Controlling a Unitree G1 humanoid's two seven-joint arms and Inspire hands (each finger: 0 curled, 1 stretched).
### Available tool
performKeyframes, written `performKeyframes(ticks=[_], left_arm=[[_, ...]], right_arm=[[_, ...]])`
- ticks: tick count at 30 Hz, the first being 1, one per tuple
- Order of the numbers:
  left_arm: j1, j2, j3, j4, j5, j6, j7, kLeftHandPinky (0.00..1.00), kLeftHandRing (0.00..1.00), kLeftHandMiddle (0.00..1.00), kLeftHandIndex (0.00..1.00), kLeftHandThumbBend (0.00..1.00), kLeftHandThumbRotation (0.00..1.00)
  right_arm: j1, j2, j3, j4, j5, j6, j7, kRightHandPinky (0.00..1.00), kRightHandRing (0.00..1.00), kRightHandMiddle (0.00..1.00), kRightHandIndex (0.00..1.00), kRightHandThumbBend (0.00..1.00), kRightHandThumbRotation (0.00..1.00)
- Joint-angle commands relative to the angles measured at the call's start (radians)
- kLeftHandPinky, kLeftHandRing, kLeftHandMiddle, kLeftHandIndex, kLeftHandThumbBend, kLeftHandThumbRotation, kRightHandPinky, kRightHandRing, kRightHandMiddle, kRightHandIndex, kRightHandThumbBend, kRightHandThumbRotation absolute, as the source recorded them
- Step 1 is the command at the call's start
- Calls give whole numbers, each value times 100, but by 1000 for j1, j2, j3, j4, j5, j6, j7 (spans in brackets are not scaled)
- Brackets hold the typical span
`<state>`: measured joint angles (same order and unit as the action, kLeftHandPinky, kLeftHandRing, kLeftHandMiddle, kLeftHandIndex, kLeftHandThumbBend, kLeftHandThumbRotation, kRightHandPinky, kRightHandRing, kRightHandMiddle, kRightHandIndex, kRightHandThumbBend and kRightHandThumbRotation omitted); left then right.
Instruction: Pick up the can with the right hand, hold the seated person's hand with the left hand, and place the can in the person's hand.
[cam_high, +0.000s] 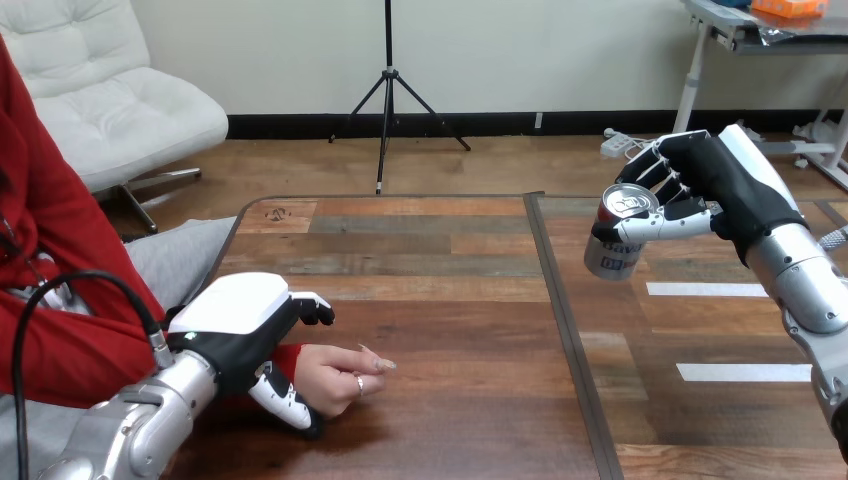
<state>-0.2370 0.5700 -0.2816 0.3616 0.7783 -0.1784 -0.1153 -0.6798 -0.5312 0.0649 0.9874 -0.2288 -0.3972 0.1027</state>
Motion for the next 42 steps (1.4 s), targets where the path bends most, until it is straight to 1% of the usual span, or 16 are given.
performKeyframes(ticks=[1,10,13,16,22,28,34,38,42], left_arm=[[-35,20,-21,42,48,43,35,71,76,77,74,100,11],[-40,23,-32,47,50,62,41,74,76,76,74,97,9],[-41,24,-35,41,50,79,25,75,76,77,74,96,9],[-42,27,-38,42,51,76,30,75,76,76,74,95,9],[-45,29,-42,46,51,79,31,75,75,75,73,96,7],[-45,34,-40,48,42,73,28,74,75,75,72,95,7],[-44,39,-40,49,38,71,24,74,75,74,71,96,7],[-40,43,-36,29,32,86,-8,75,76,75,71,95,7],[-35,49,-35,16,32,91,-20,75,76,76,71,96,8]], right_arm=[[-40,-8,-34,-54,30,-35,-3,37,40,45,46,77,0],[-36,-11,-33,-63,25,-32,-5,36,39,44,46,78,0],[-35,-11,-32,-68,23,-25,-9,36,39,44,46,78,0],[-34,-13,-28,-69,16,-30,-13,36,39,44,46,78,0],[-34,-12,-31,-67,19,-37,-12,37,40,45,46,78,0],[-36,-9,-35,-65,26,-32,-10,37,39,44,46,78,0],[-35,-9,-37,-62,29,-44,-10,36,39,44,46,78,0],[-36,-8,-38,-63,31,-35,-7,37,39,44,46,78,0],[-36,-9,-37,-64,31,-33,-6,38,40,44,46,77,0]])
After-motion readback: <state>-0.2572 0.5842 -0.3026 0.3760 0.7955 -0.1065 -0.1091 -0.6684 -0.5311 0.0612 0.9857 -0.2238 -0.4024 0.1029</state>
